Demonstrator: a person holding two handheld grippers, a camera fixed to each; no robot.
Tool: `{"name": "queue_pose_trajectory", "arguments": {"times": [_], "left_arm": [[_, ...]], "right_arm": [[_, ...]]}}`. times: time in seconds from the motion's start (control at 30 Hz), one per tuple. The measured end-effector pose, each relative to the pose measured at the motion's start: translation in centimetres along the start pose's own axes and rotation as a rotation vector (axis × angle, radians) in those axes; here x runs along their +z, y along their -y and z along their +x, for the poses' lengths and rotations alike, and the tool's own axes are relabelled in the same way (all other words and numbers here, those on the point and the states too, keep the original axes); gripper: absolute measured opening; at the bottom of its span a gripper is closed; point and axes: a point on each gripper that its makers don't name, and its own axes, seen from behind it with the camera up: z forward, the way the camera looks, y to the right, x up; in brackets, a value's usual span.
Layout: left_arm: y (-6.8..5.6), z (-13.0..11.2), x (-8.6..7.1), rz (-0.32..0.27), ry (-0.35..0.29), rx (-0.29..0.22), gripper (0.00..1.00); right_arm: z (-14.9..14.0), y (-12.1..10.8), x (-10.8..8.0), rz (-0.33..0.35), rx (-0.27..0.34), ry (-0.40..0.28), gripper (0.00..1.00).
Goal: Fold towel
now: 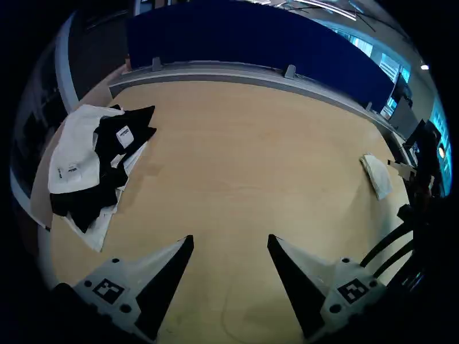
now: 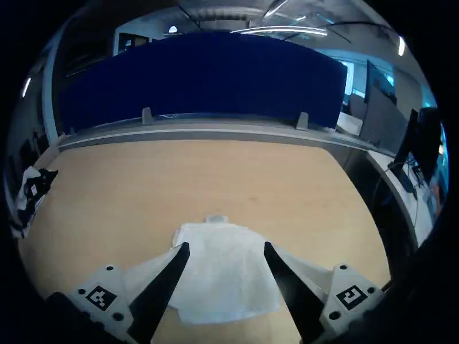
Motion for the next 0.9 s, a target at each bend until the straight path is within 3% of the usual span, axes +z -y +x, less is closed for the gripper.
{"name": "queue_pose_trajectory", "arguments": {"times": [0.47, 0.9], "left_arm": [[-0.3, 0.6, -0.6, -0.011, -0.058, 0.002, 0.96], [-0.7, 1.1, -1.3, -0.017, -0.102, 0.004, 0.96]], "right_arm": [[-3.2, 1.1, -7.7, 0.005, 0.056, -0.01, 1.0], [-4.0, 2.6, -10.9, 0.02, 0.063, -0.025, 1.0]]}}
